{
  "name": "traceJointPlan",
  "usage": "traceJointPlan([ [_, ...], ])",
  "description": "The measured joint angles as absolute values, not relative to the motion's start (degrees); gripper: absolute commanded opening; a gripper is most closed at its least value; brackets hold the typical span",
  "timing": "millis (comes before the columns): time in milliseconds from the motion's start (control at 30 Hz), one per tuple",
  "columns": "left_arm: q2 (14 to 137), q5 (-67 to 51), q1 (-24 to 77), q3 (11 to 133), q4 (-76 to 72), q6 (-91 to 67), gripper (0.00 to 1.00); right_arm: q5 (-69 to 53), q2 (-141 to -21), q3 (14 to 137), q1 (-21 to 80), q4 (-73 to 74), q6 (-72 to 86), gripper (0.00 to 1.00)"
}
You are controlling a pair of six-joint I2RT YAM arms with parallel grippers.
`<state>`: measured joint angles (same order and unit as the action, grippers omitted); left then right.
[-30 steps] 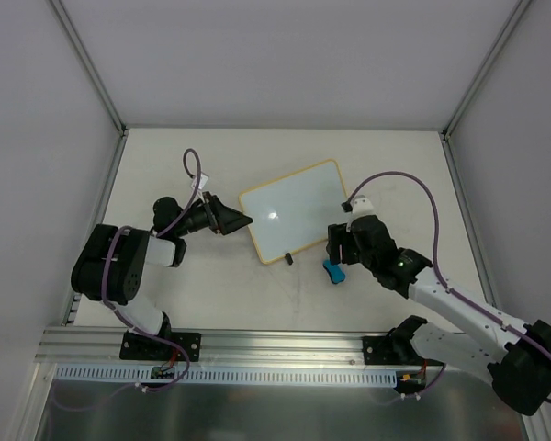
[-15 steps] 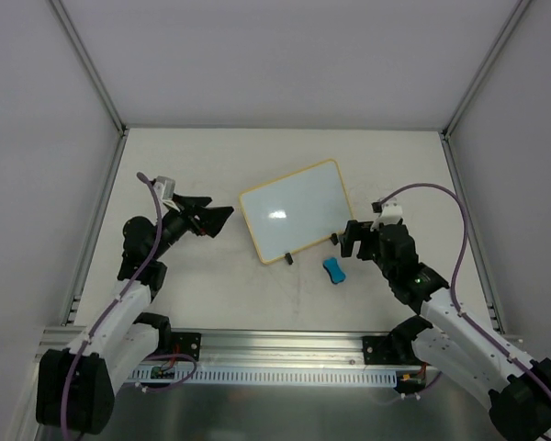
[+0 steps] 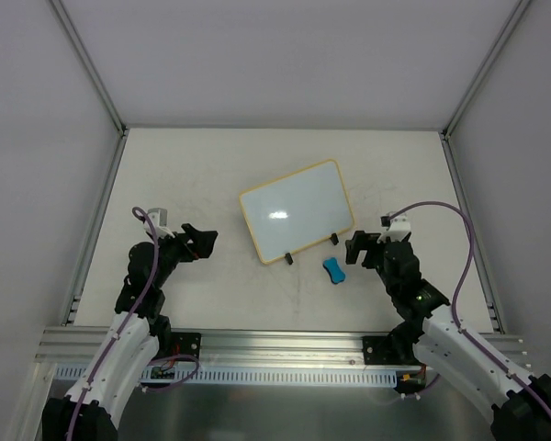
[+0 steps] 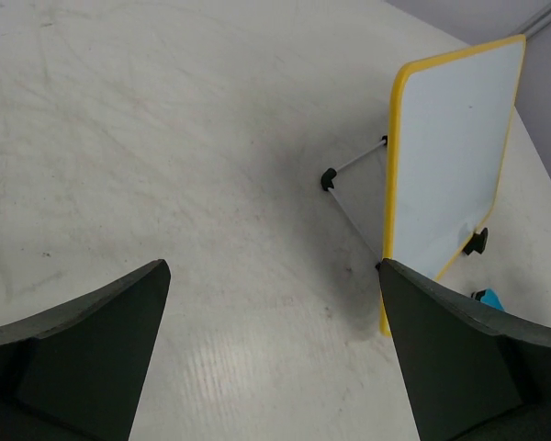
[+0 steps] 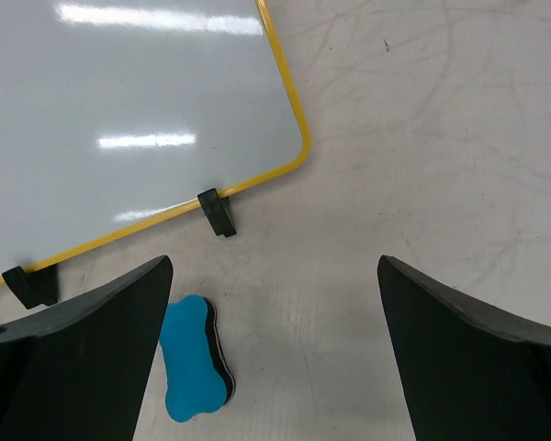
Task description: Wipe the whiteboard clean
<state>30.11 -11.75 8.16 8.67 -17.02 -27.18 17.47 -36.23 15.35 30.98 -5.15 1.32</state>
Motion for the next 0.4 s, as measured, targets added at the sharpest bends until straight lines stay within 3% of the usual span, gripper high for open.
traceJointPlan([
  [400,31.11,-9.78,8.16,8.54,-16.69,-26.24,0.99,19.25,-37.08,14.57,30.96,-7.14,1.34,0.99],
])
